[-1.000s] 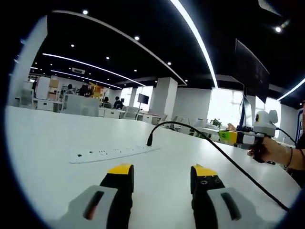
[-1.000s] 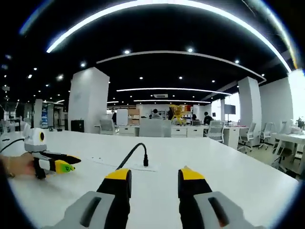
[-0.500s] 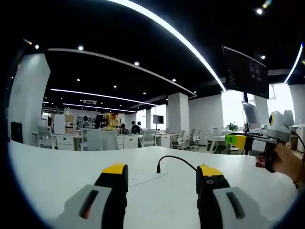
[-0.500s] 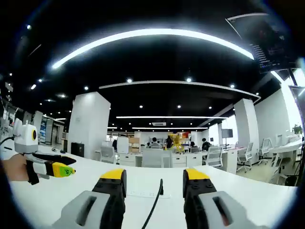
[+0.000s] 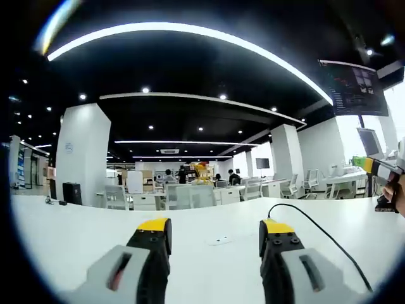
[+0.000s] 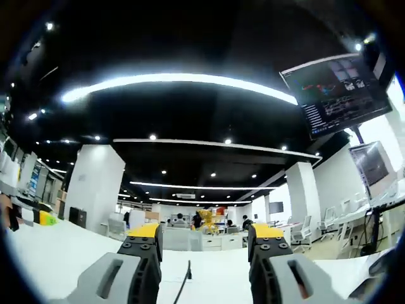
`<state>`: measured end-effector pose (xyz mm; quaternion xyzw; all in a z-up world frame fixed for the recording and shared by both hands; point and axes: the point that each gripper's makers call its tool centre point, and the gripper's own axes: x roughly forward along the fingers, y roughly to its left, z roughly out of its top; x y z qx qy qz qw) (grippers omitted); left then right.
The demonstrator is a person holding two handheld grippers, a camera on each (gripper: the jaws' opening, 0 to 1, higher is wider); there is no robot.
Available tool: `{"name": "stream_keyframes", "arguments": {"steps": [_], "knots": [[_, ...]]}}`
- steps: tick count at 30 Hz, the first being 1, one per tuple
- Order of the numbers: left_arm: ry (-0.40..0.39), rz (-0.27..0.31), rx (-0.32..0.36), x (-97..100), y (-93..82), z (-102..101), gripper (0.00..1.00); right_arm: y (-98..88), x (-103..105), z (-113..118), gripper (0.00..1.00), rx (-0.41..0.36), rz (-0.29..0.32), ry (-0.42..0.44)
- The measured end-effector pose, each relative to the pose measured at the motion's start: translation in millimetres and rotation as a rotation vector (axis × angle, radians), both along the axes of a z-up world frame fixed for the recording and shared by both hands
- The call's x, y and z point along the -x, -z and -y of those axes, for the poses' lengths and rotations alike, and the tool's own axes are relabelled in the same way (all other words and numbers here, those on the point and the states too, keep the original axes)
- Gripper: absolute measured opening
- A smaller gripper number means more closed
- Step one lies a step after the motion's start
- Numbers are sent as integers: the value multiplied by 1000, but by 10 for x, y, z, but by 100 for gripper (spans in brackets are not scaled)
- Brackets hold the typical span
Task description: Find the data cable on the table. Grasp the USB connector end of the cable and insert it into the USB port on the table
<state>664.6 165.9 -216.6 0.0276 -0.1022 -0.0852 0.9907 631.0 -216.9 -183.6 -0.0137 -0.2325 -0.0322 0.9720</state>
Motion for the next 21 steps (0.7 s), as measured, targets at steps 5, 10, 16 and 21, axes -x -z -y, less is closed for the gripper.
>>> {"name": "stream_keyframes", "arguments": {"steps": [5, 10, 16, 21], "knots": [[-81, 34, -37, 41, 23, -163, 57, 203, -72, 133, 55, -91, -3, 10], [-122, 28, -42, 56, 92, -265, 57, 363, -92, 262, 56, -109, -53, 46], [-165, -40, -55, 60, 291, -374, 57, 518, -127, 208, 55, -58, -117, 76], [-180, -64, -84, 78, 359, -395, 57, 561, -187, -18, 56, 42, -150, 62]]}}
